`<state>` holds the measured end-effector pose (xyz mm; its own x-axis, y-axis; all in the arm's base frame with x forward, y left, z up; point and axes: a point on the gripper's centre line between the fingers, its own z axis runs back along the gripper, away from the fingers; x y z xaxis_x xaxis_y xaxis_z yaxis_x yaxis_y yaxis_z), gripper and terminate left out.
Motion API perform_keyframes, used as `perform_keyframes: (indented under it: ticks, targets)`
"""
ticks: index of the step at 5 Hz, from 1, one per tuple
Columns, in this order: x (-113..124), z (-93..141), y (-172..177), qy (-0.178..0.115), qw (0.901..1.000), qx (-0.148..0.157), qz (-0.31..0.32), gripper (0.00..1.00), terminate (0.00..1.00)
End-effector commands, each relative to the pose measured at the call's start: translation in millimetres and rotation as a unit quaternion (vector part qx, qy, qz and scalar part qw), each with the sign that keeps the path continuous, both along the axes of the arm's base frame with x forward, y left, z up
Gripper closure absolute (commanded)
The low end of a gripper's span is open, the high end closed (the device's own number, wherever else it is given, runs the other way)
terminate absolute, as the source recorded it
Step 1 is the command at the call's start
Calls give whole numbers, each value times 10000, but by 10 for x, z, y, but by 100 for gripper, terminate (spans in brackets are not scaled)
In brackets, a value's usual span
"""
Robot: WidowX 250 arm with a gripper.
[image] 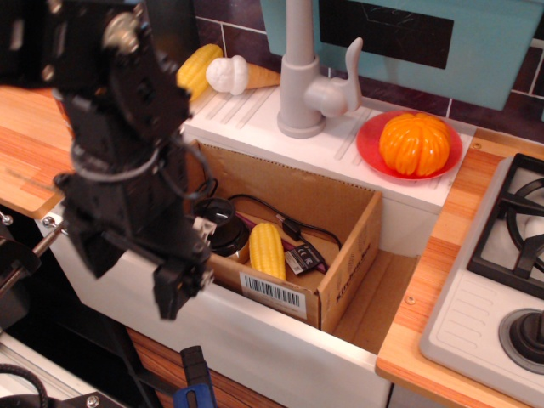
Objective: Close brown1fbox flap
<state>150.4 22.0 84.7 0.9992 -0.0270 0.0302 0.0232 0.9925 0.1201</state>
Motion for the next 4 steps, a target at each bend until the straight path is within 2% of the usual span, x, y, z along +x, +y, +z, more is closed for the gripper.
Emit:
perform_keyframes:
  ticks: [1,2,4]
  targets:
    - [632,176,-9,-312,9990,201,-267,0,0]
    - [990,130,-13,-340,9985,120,-422,0,0]
    - [1428,-267,-35,-416,9976,-126,-541,0,0]
